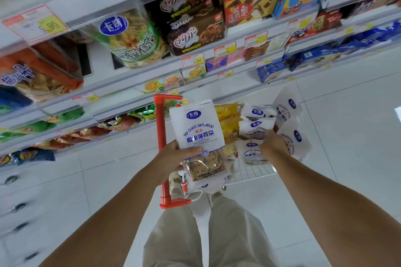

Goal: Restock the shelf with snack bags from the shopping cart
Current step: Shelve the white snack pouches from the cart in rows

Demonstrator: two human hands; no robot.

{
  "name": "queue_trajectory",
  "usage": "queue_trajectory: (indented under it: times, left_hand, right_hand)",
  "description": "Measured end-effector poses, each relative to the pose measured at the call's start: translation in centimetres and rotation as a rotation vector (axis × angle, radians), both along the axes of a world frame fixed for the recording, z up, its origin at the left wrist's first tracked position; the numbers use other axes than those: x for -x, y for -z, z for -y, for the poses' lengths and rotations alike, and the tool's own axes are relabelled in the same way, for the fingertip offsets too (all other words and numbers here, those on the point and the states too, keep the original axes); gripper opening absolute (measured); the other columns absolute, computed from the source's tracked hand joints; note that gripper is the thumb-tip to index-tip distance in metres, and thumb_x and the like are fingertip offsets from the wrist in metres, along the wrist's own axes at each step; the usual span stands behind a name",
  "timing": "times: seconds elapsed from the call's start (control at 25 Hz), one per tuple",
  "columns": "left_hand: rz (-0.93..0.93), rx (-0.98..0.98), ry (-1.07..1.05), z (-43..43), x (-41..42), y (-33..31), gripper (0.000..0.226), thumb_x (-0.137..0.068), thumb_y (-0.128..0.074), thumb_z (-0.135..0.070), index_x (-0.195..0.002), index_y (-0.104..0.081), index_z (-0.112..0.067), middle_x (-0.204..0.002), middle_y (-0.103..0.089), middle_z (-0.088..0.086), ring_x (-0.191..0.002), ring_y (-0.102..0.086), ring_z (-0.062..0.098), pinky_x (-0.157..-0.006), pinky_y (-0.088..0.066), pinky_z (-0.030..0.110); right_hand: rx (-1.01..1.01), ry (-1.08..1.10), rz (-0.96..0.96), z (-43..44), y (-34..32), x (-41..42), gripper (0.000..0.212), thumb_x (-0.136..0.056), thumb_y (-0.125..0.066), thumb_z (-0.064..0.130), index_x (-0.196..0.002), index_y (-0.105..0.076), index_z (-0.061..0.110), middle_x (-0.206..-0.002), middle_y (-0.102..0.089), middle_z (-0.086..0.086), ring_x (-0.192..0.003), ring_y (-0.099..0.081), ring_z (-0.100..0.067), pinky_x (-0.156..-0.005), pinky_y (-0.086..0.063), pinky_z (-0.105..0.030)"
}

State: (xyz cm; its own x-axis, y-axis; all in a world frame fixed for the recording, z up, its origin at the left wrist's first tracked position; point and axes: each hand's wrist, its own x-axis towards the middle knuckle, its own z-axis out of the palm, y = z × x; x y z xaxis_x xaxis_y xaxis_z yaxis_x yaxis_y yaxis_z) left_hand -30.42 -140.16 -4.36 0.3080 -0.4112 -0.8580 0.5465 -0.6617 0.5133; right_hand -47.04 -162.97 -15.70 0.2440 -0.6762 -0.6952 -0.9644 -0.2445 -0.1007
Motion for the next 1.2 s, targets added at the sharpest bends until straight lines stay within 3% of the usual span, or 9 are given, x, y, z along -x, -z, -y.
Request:
queue_trajectory:
  times: [0.12, 0.2, 0.4, 0.56, 0.68, 0.76, 0.96, 1.08, 1.2]
  left_hand:
    - [0.003, 0.008, -0.056, -0.4, -0.3, 0.3, 0.029, -0.082, -0.075, -0.024, -0.109, -0.067, -0.028, -0.102, -0.076, -0.006, -0.097, -0.071, 0.016, -0.081, -0.055, 0.034]
    - [0.009, 0.019, -0.063, -0.6, -0.5, 0.1, 0.03, -0.082, -0.076, -0.024, -0.11, -0.067, -0.028, -0.102, -0.076, -0.006, -0.099, -0.07, 0.018, -0.086, -0.055, 0.038]
    - [-0.024, 0.092, -0.033, -1.6, -1.6, -2.9, 0.064, -0.061, -0.086, -0.042, -0.12, -0.066, -0.027, -0.114, -0.073, -0.003, -0.108, -0.068, 0.018, -0.094, -0.051, 0.043]
    - [-0.029, 0.238, -0.005, -1.3, -3.1, -8.6, 0.09, -0.036, -0.094, -0.053, -0.116, -0.069, -0.018, -0.107, -0.074, 0.006, -0.088, -0.071, 0.013, -0.065, -0.053, 0.025]
    - [-0.009, 0.317, -0.091, -1.4, -4.4, -12.9, 0.077, -0.034, -0.095, -0.052, -0.102, -0.077, -0.021, -0.103, -0.074, 0.007, -0.088, -0.065, 0.019, -0.063, -0.047, 0.028]
    - [0.023, 0.364, -0.154, -1.5, -5.1, -15.4, 0.07, -0.033, -0.095, -0.051, -0.096, -0.079, -0.023, -0.099, -0.075, 0.005, -0.09, -0.06, 0.024, -0.067, -0.043, 0.033]
    - [-0.014, 0.537, -0.285, -2.3, -6.6, -21.7, 0.037, -0.067, -0.075, -0.019, -0.102, -0.072, -0.007, -0.09, -0.076, 0.013, -0.07, -0.073, 0.025, -0.065, -0.061, 0.035]
    - [0.002, 0.706, -0.32, -3.3, -7.5, -24.6, 0.056, -0.036, -0.093, -0.021, -0.086, -0.078, -0.003, -0.08, -0.075, 0.018, -0.061, -0.072, 0.029, -0.052, -0.058, 0.033]
    - [0.036, 0.807, -0.38, -5.1, -9.1, -25.6, 0.072, -0.012, -0.093, -0.021, -0.081, -0.079, -0.004, -0.076, -0.075, 0.017, -0.061, -0.072, 0.028, -0.049, -0.057, 0.031]
  right_hand:
    - [0.037, -0.258, -0.009, 0.0, -1.3, -0.5, 0.017, -0.101, -0.042, 0.023, -0.099, -0.05, 0.008, -0.09, -0.06, -0.01, -0.08, -0.056, -0.024, -0.066, -0.045, -0.032]
    - [-0.005, -0.269, 0.161, -0.3, -3.2, -0.2, 0.014, -0.1, -0.043, 0.023, -0.094, -0.043, 0.011, -0.086, -0.058, -0.008, -0.077, -0.054, -0.023, -0.064, -0.042, -0.031]
    - [-0.192, 0.12, 0.63, 0.9, -11.0, -1.4, 0.008, -0.097, -0.051, 0.017, -0.093, -0.049, 0.01, -0.085, -0.057, 0.0, -0.08, -0.054, -0.016, -0.067, -0.043, -0.025]
    - [-0.306, 0.291, 0.884, 2.2, -18.8, -4.8, 0.016, -0.096, -0.057, 0.019, -0.086, -0.049, 0.009, -0.082, -0.054, -0.008, -0.075, -0.052, -0.019, -0.07, -0.049, -0.031]
    - [-0.355, 0.362, 0.986, 2.2, -24.9, -7.5, 0.019, -0.098, -0.052, 0.017, -0.08, -0.05, 0.011, -0.071, -0.056, -0.004, -0.059, -0.052, -0.015, -0.051, -0.044, -0.022]
    - [-0.413, 0.432, 1.087, 2.4, -28.5, -8.8, 0.021, -0.098, -0.054, 0.014, -0.078, -0.052, 0.01, -0.069, -0.062, -0.006, -0.059, -0.058, -0.018, -0.054, -0.049, -0.028]
    - [-0.505, 0.424, 1.182, 1.4, -36.0, -11.9, 0.019, -0.098, -0.054, 0.014, -0.079, -0.055, 0.009, -0.06, -0.069, -0.005, -0.05, -0.064, -0.019, -0.05, -0.054, -0.032]
    - [-0.557, 0.34, 1.225, -1.4, -39.8, -14.1, 0.02, -0.098, -0.051, 0.011, -0.081, -0.061, 0.007, -0.06, -0.069, -0.008, -0.049, -0.064, -0.019, -0.046, -0.053, -0.028]
    - [-0.542, 0.251, 1.242, -4.4, -42.8, -16.9, 0.023, -0.097, -0.053, 0.014, -0.078, -0.062, 0.006, -0.062, -0.068, -0.012, -0.05, -0.064, -0.024, -0.052, -0.053, -0.031]
